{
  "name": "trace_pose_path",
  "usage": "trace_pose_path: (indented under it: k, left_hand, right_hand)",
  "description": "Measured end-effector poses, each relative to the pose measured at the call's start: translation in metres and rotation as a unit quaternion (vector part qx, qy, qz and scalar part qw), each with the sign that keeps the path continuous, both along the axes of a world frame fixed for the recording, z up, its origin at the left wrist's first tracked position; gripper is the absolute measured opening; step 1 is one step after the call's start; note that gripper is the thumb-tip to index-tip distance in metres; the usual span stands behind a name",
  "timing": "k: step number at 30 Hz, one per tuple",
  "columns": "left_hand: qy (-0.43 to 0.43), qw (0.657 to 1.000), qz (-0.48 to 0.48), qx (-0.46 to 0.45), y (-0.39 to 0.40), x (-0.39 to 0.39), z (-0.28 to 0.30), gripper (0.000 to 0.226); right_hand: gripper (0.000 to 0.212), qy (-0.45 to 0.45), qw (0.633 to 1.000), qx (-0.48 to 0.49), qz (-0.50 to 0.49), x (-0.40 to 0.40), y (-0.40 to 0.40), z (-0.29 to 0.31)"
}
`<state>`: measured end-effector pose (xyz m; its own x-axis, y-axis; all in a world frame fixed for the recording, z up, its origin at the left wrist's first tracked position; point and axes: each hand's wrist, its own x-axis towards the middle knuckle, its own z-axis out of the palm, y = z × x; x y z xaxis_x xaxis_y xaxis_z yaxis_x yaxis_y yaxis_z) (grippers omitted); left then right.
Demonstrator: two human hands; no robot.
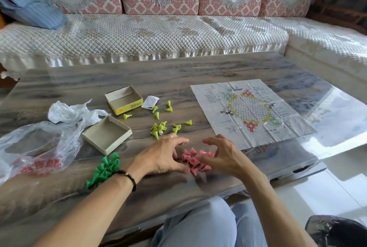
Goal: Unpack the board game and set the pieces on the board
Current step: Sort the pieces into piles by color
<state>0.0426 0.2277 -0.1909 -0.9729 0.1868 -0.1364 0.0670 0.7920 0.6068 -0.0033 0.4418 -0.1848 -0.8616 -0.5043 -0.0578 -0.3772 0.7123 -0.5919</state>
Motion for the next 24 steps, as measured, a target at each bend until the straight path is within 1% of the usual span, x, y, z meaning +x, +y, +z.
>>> trace_pose_path:
  k: [1, 2, 4, 5, 6, 8, 10, 12, 13, 15, 18, 21, 24]
  left_hand:
    - [0.012, 1.0, 0.02, 0.009, -0.005, 0.001, 0.002, 0.084]
    - [0.034, 0.998, 0.049, 0.014, -0.011, 0.001, 0.003, 0.071]
    - [0.098, 0.987, 0.129, -0.002, -0.024, -0.001, 0.001, 0.038]
    - [0.129, 0.976, 0.173, -0.018, -0.031, -0.002, -0.002, 0.028]
    - [0.149, 0.966, 0.207, -0.033, -0.037, -0.004, -0.004, 0.025]
    - [0.149, 0.959, 0.236, -0.052, -0.043, -0.008, -0.007, 0.034]
    - [0.129, 0.962, 0.233, -0.065, -0.045, -0.014, -0.01, 0.046]
    - [0.117, 0.966, 0.215, -0.085, -0.045, -0.022, -0.012, 0.047]
    - [0.117, 0.967, 0.209, -0.091, -0.046, -0.026, -0.013, 0.044]
    - [0.12, 0.966, 0.208, -0.096, -0.049, -0.033, -0.016, 0.039]
    - [0.117, 0.964, 0.217, -0.1, -0.058, -0.043, -0.018, 0.039]
    - [0.113, 0.967, 0.208, -0.097, -0.064, -0.054, -0.017, 0.041]
    - [0.108, 0.972, 0.184, -0.094, -0.067, -0.066, -0.015, 0.043]
  right_hand:
    - [0.064, 0.002, 1.0, 0.001, -0.001, -0.004, -0.002, 0.003]
    - [0.065, 0.01, 1.0, 0.001, -0.005, -0.008, -0.006, 0.005]
    - [0.058, 0.038, 0.999, -0.005, -0.024, -0.018, -0.018, 0.006]
    - [0.054, 0.052, 0.998, -0.009, -0.034, -0.023, -0.026, 0.006]
    - [0.052, 0.063, 0.997, -0.012, -0.036, -0.027, -0.035, 0.005]
    - [0.058, 0.071, 0.997, -0.012, -0.025, -0.033, -0.054, 0.003]
    - [0.07, 0.077, 0.997, 0.002, -0.021, -0.035, -0.075, 0.002]
    - [0.079, 0.084, 0.996, 0.038, -0.009, -0.037, -0.095, 0.001]
    - [0.078, 0.088, 0.995, 0.056, 0.004, -0.038, -0.103, 0.0]
    - [0.067, 0.085, 0.994, 0.07, 0.024, -0.043, -0.114, -0.004]
    - [0.055, 0.061, 0.997, 0.043, 0.017, -0.057, -0.117, -0.011]
    - [0.053, 0.046, 0.998, 0.028, 0.01, -0.07, -0.12, -0.015]
    - [0.047, 0.046, 0.999, 0.013, 0.011, -0.08, -0.129, -0.017]
